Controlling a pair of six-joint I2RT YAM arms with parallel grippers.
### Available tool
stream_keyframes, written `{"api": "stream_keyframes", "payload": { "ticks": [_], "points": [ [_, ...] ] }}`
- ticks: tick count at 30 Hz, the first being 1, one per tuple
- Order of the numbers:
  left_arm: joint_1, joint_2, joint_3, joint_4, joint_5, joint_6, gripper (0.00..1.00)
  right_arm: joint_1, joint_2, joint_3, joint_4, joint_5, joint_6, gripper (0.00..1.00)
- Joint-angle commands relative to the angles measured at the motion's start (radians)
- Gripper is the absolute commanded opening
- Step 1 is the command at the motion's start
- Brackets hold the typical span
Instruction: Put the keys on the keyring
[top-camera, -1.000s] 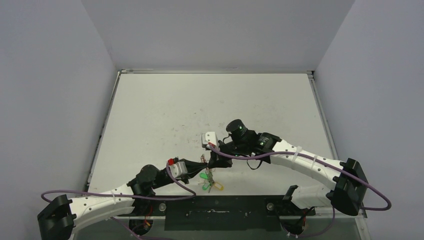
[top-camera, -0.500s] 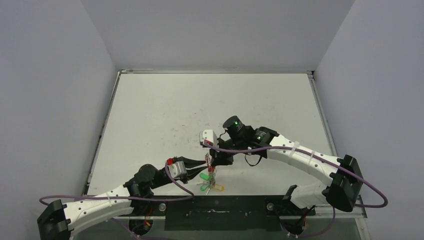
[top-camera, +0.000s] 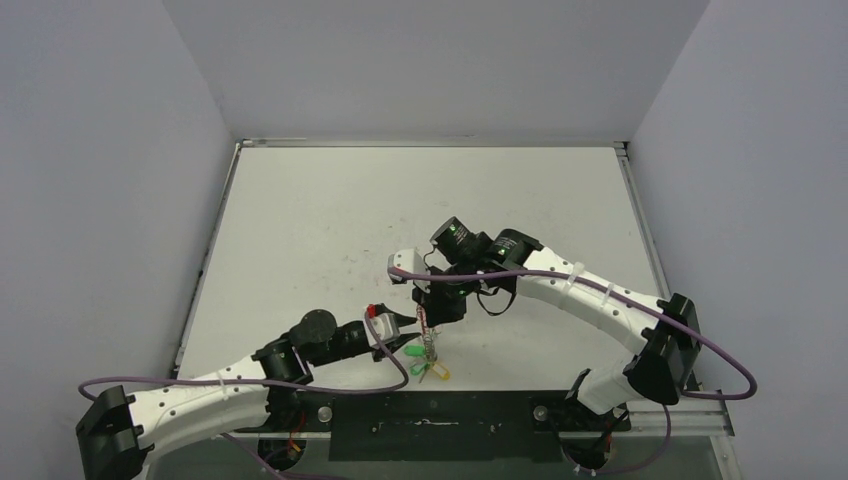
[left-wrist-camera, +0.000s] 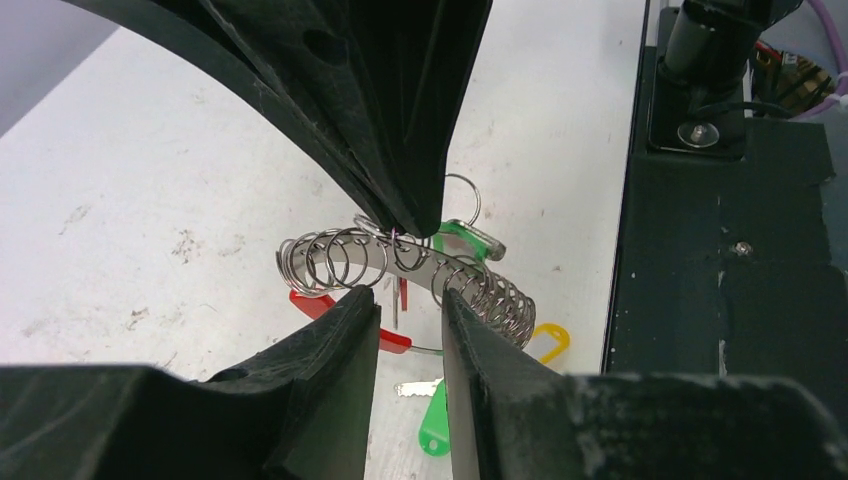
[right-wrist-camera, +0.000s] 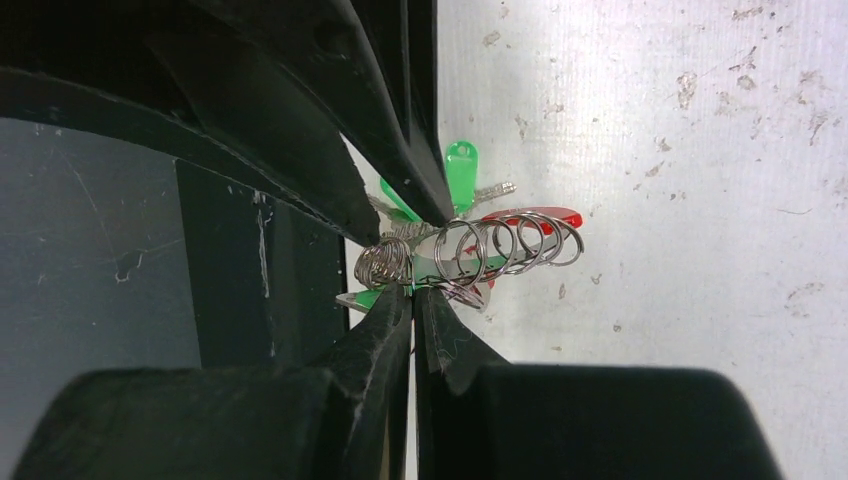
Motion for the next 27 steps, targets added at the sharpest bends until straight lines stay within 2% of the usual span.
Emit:
{"api": "stream_keyframes", "payload": {
  "ticks": [1,10,22,27],
  "points": [
    [-0.002,0.054,0.072,0.008,0.031,0.021,0.28,0.009,0.006,0.052,-0.025,-0.021,0.009,0.0],
    [-0.002,0.11,0.075,0.109,0.069,-0.002,0.28,0.018,0.022,0.054,-0.022,-0.023,0.014,0.0],
    [-0.003,0.114,0.074,0.136,0.13,-0.005,0.26,0.023,0.029,0.05,-0.005,-0.018,0.023,0.0],
    [-0.003,0.115,0.072,0.139,0.137,-0.001,0.19,0.023,0.025,0.049,0.006,-0.017,0.031,0.0]
  ]
}}
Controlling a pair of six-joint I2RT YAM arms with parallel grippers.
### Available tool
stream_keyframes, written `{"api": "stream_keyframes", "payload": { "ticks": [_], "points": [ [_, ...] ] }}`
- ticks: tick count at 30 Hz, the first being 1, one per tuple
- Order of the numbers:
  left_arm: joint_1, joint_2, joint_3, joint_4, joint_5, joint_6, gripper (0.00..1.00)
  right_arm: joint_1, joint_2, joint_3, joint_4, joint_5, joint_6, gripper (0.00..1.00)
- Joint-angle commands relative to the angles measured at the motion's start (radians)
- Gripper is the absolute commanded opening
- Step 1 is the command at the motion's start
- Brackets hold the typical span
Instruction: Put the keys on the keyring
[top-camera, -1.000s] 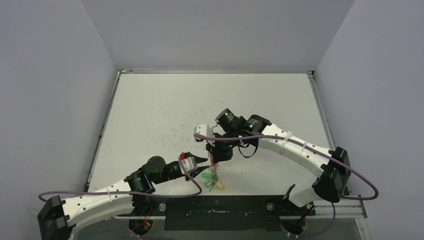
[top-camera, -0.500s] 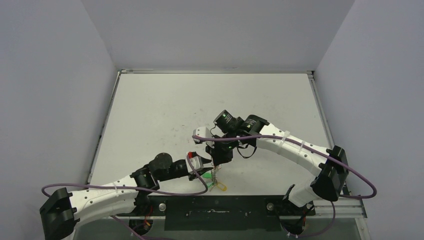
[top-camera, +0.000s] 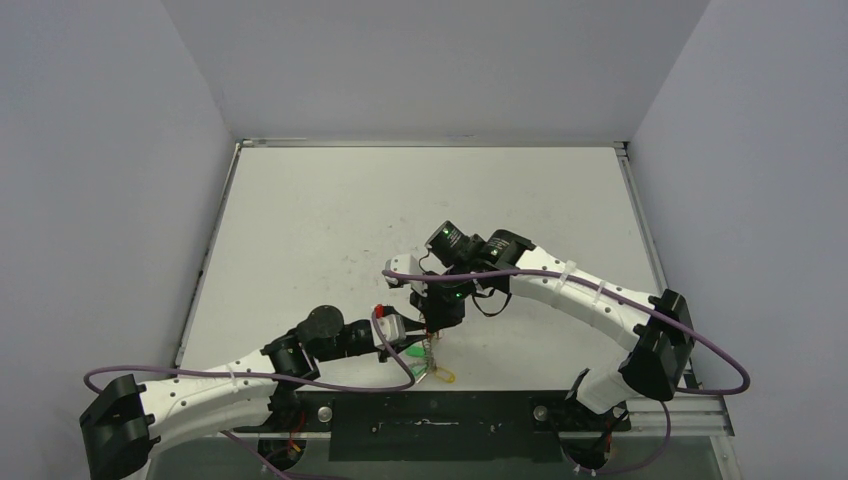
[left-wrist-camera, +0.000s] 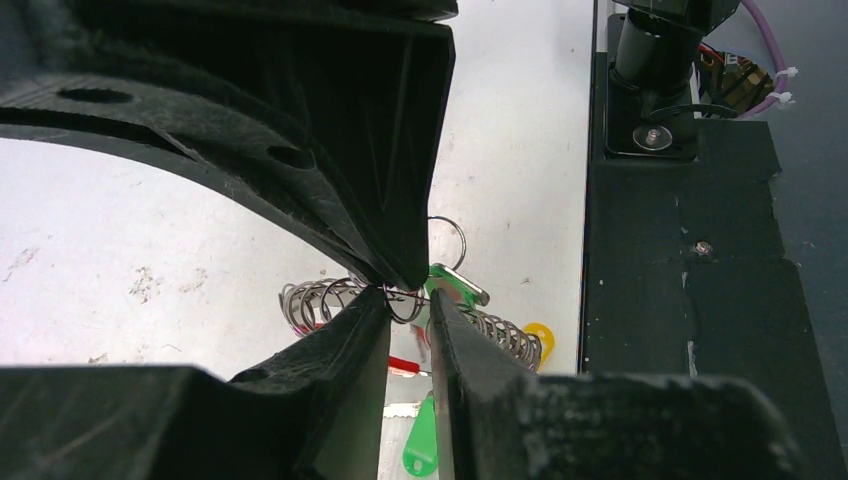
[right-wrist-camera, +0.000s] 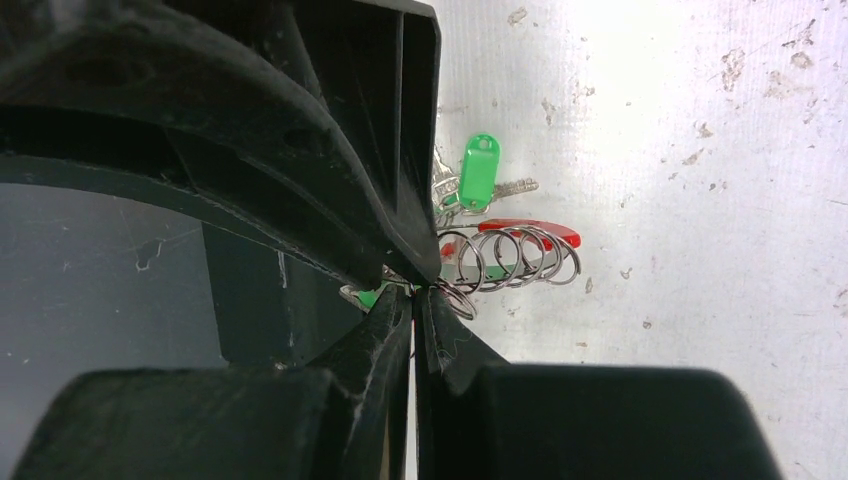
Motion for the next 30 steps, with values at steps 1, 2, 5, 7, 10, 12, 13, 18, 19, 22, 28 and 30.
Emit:
{"api": "stream_keyframes", "payload": {
  "ticks": [1,2,5,7,10,12,13,18,19,22,28,30],
  "points": [
    [-0.003,-0.003,0.041,0.067,0.039,-0.002,0.18,0.008,-0.009,0.038,0.05,-0.013,0.018,0.0],
    [-0.004,0.003,0.041,0.065,0.041,-0.002,0.17,0.008,-0.01,0.037,0.052,-0.015,0.019,0.0],
    [-0.004,0.018,0.042,0.065,0.044,-0.002,0.14,0.008,-0.015,0.038,0.055,-0.022,0.022,0.0],
    [-0.004,0.028,0.045,0.064,0.044,-0.002,0.12,0.009,-0.016,0.038,0.054,-0.03,0.022,0.0],
    [-0.003,0.046,0.052,0.067,0.045,-0.002,0.12,0.013,-0.022,0.035,0.056,-0.038,0.019,0.0],
    [-0.004,0.062,0.058,0.069,0.048,-0.002,0.17,0.014,-0.025,0.034,0.056,-0.04,0.018,0.0],
    [-0.004,0.069,0.062,0.07,0.049,-0.002,0.19,0.014,-0.027,0.033,0.057,-0.042,0.018,0.0],
    [-0.004,0.095,0.076,0.078,0.062,0.002,0.16,0.02,-0.025,0.03,0.065,-0.048,0.018,0.0],
    [-0.003,0.097,0.078,0.079,0.064,0.004,0.12,0.019,-0.024,0.028,0.065,-0.046,0.018,0.0],
    [-0.004,0.096,0.074,0.09,0.065,-0.002,0.0,0.02,-0.02,0.026,0.064,-0.033,0.018,0.0],
    [-0.003,0.057,0.022,0.147,0.044,-0.037,0.0,0.019,-0.027,0.022,0.076,-0.007,0.016,0.0],
    [-0.003,0.034,-0.008,0.176,0.028,-0.053,0.0,0.017,-0.039,0.014,0.097,0.01,0.027,0.05]
  ]
}}
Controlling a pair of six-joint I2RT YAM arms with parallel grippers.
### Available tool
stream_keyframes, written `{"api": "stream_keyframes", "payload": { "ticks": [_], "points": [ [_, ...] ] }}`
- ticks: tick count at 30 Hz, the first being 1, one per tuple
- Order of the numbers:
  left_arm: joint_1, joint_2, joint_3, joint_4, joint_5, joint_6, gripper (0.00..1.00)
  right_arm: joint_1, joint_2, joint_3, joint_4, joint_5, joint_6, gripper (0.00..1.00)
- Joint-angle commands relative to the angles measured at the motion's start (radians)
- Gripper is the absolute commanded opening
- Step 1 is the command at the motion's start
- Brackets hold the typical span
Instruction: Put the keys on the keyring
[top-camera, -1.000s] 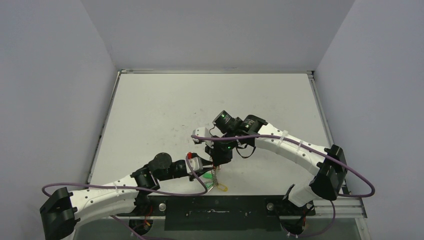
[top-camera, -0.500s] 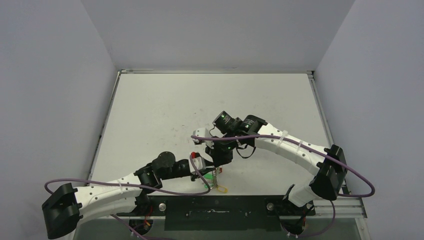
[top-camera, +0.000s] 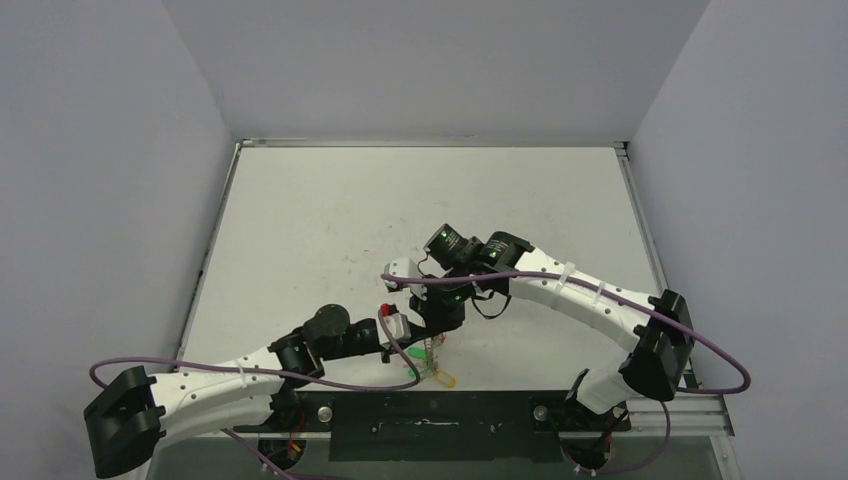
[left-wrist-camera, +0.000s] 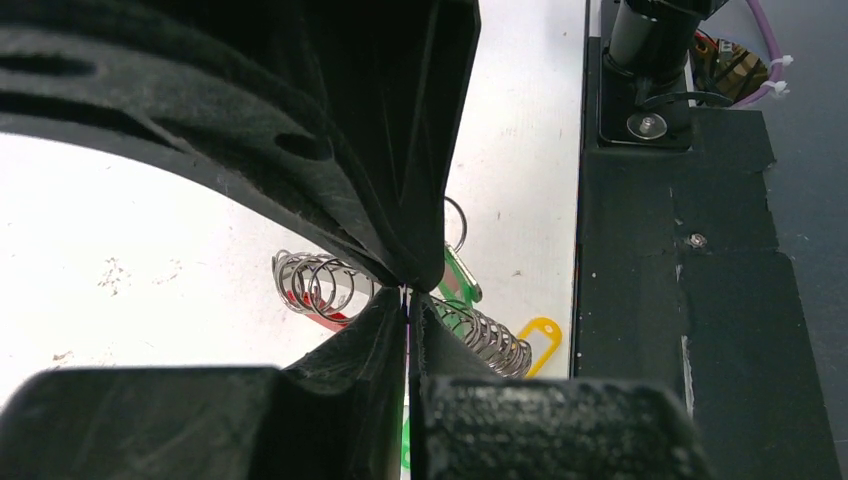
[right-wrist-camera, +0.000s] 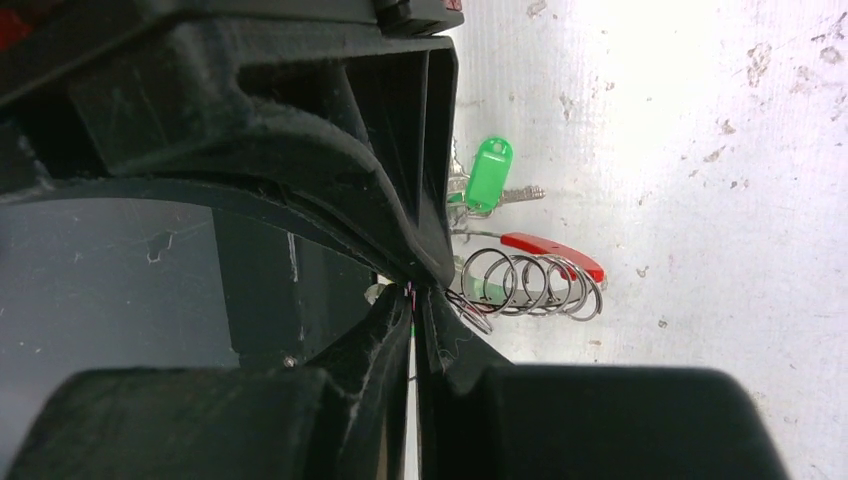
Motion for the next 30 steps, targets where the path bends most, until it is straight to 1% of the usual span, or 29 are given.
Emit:
{"api": "stream_keyframes", "payload": {
  "ticks": [1,5,6,8,12,15,17,20,23,24,26,28,30],
  "points": [
    [-0.003,-0.06,-0.033,0.16,-0.001,-0.044,0.0,0.002,-0.047,0.007,0.132,0.015,0.021,0.09],
    [-0.003,-0.088,-0.085,0.242,-0.031,-0.063,0.0,-0.006,-0.106,-0.034,0.21,0.02,0.045,0.36],
    [-0.003,-0.09,-0.097,0.266,-0.037,-0.066,0.0,-0.008,-0.121,-0.047,0.228,0.023,0.055,0.4],
    [-0.003,-0.092,-0.124,0.323,-0.045,-0.068,0.0,-0.011,-0.154,-0.069,0.261,0.024,0.075,0.44],
    [-0.005,-0.088,-0.173,0.443,-0.066,-0.059,0.0,-0.022,-0.21,-0.116,0.305,0.04,0.119,0.46],
    [-0.005,-0.089,-0.196,0.5,-0.081,-0.042,0.0,-0.034,-0.248,-0.149,0.326,0.054,0.167,0.46],
    [-0.004,-0.092,-0.207,0.528,-0.086,-0.028,0.0,-0.041,-0.278,-0.18,0.356,0.062,0.219,0.46],
    [-0.005,-0.095,-0.219,0.56,-0.095,-0.016,0.0,-0.042,-0.339,-0.246,0.435,0.076,0.321,0.53],
    [-0.004,-0.102,-0.216,0.546,-0.102,-0.01,0.0,-0.04,-0.389,-0.311,0.515,0.089,0.423,0.54],
    [-0.005,-0.105,-0.215,0.539,-0.102,-0.008,0.0,-0.04,-0.399,-0.327,0.535,0.091,0.445,0.53],
    [-0.005,-0.11,-0.216,0.532,-0.101,-0.008,0.0,-0.039,-0.408,-0.351,0.55,0.096,0.475,0.48],
    [-0.004,-0.114,-0.218,0.529,-0.101,-0.008,0.0,-0.039,-0.401,-0.357,0.55,0.1,0.49,0.44],
    [-0.004,-0.119,-0.216,0.519,-0.101,-0.008,0.0,-0.039,-0.387,-0.354,0.545,0.103,0.497,0.36]
  ]
}}
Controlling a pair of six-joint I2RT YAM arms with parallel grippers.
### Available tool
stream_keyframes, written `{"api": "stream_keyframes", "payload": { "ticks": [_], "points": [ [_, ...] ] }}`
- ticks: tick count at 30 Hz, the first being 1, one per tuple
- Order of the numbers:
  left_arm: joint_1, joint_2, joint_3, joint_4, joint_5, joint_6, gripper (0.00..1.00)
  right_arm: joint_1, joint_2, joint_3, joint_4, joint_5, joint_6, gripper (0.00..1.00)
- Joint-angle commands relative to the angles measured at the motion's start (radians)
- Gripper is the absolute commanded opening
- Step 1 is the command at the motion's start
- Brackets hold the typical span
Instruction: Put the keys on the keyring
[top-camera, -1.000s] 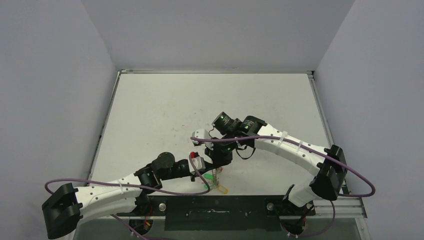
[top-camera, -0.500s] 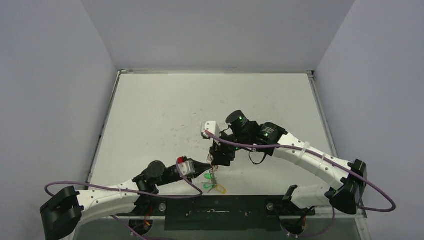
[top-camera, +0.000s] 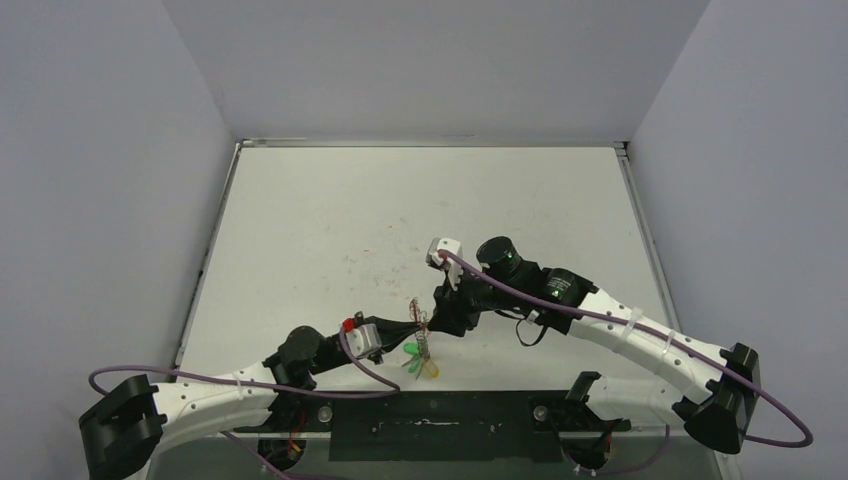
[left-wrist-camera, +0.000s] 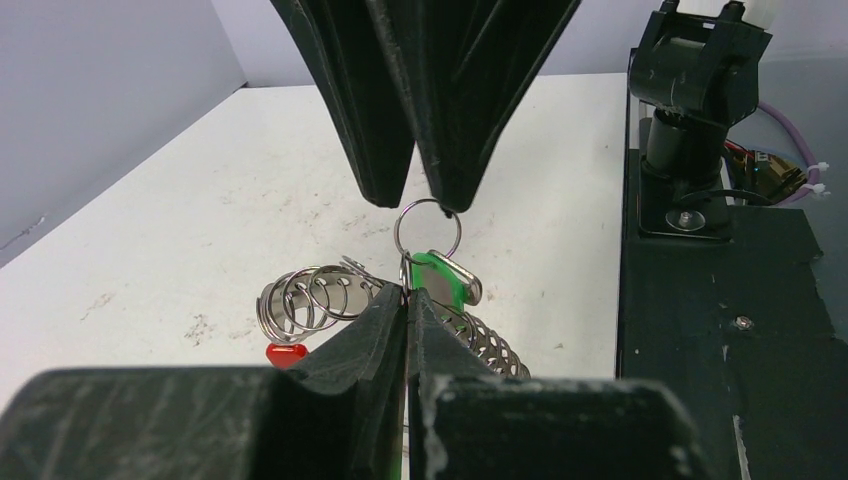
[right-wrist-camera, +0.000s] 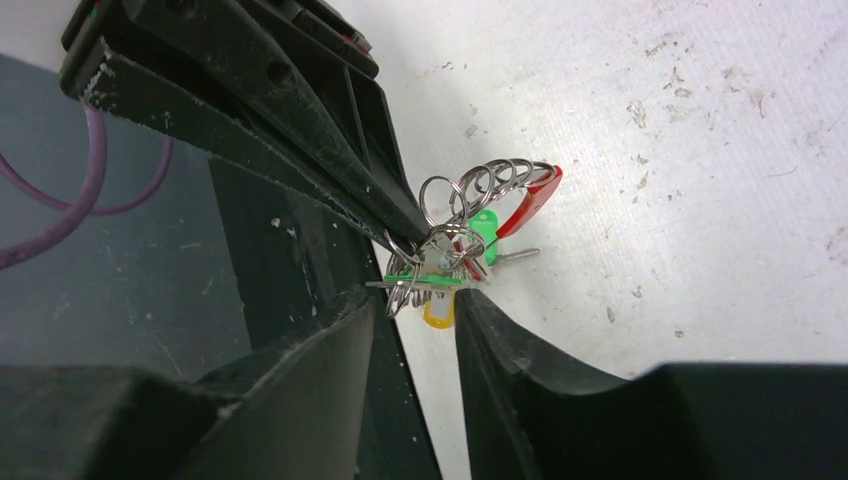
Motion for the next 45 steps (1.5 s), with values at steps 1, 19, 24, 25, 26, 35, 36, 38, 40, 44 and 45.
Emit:
{"api": "stream_keyframes", "payload": {
  "ticks": [1,19,24,25,26,35,36,38,40,44,45],
  "points": [
    [-0.003,-0.024,0.016,0.073,-0.01,0.01,0.0,-0.003,0.009,0.001,0.078,0.029,0.077,0.31],
    [-0.003,-0.053,0.014,0.053,-0.007,0.008,0.0,-0.004,0.045,-0.006,0.031,0.05,0.032,0.0],
    [-0.002,-0.051,0.015,0.059,-0.003,0.004,0.0,-0.003,0.076,-0.016,0.037,0.06,0.025,0.0],
    [-0.003,-0.05,0.014,0.061,-0.002,0.003,0.0,-0.003,0.082,-0.016,0.039,0.063,0.026,0.0],
    [-0.003,-0.049,0.015,0.063,-0.002,0.002,0.0,-0.002,0.088,-0.018,0.041,0.068,0.025,0.0],
    [-0.003,-0.047,0.014,0.063,-0.008,0.001,0.0,0.036,0.105,-0.017,0.027,0.137,-0.013,0.0],
    [-0.003,-0.047,0.015,0.064,-0.008,0.002,0.0,0.043,0.099,-0.023,0.033,0.143,-0.019,0.0],
    [-0.003,-0.045,0.015,0.063,-0.008,0.001,0.0,0.055,0.087,-0.035,0.05,0.156,-0.024,0.0],
    [-0.003,-0.044,0.014,0.062,-0.008,-0.002,0.0,0.062,0.076,-0.043,0.062,0.161,-0.026,0.0],
    [-0.003,-0.049,0.008,0.056,-0.008,-0.006,0.0,0.061,0.026,-0.06,0.075,0.181,-0.051,0.18],
    [-0.003,-0.052,0.009,0.055,-0.009,-0.007,0.0,0.061,0.007,-0.066,0.082,0.187,-0.065,0.27]
  ]
}}
